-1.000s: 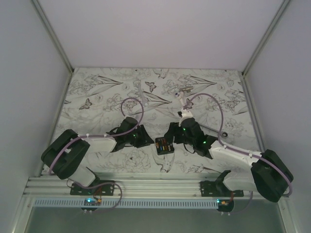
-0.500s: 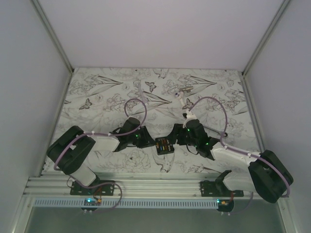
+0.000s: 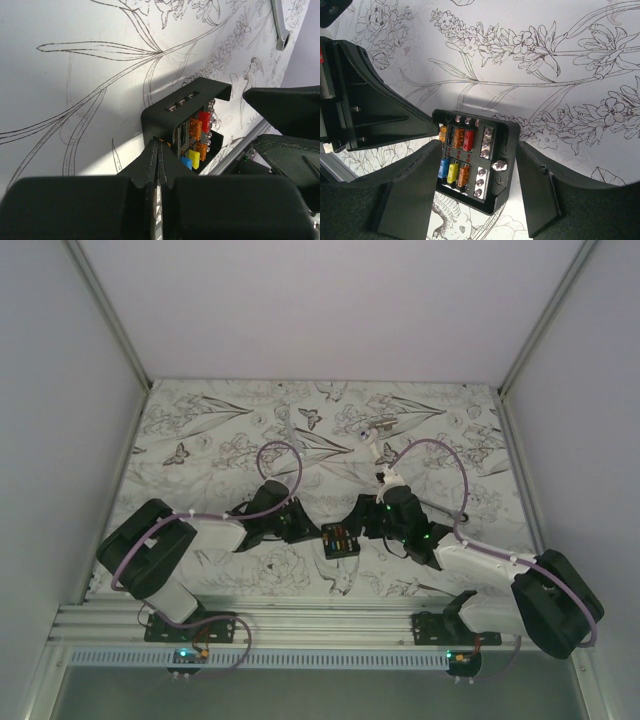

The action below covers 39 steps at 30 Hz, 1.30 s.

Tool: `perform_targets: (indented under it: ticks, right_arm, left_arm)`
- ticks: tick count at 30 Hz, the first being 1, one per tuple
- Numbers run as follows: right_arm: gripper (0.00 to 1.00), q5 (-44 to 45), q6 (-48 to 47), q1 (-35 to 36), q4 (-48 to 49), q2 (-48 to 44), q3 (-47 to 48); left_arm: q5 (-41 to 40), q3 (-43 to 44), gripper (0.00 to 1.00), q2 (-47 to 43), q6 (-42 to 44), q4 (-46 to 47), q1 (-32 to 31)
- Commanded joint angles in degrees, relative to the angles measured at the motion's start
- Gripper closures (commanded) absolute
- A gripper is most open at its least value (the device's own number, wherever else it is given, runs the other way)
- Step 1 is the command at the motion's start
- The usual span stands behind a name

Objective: Snap on the fuse box
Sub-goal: Pick up the fuse from the fuse box base.

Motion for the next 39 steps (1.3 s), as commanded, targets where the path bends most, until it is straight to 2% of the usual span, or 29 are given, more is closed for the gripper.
perform_targets:
  ticks: [1,18,22,27,31,39]
  right_arm:
    - [0.33,-0.3,0.8,-0.6,1.2,-1.1,-0.2]
    - [0.33,-1.9,-0.3,-0.7,1.7,-6.0,-0.7]
    - [0.34,-7.3,-0.7,-1.3,6.8,-8.8,-1.9]
    - [0.37,-21.6,1.9,-4.7,18.6,-10.1,-4.0]
    - [0.38,-29.0,4.8,-5.2,26.9,-10.6,-3.0]
    - [0.39,-34.1,10.0,-5.2,34.3,-12.6,0.8]
  left_arm:
    - [1.4,0.8,1.00,0.9,-0.7,1.1,-0.6]
    - [1.1,-3.7,1.00,-10.4,-0.8,0.7,-0.2]
    - [1.2,-4.8,1.00,-15.9,1.2,0.6,1.1]
    - [0.9,-4.3,1.00,-26.9,3.6,0.5,1.4]
    - [0.6,-2.9,1.00,-33.6,4.0,0.4,1.4]
    - [-0.2,-0.5,1.00,-41.9,2.5,0.1,1.0]
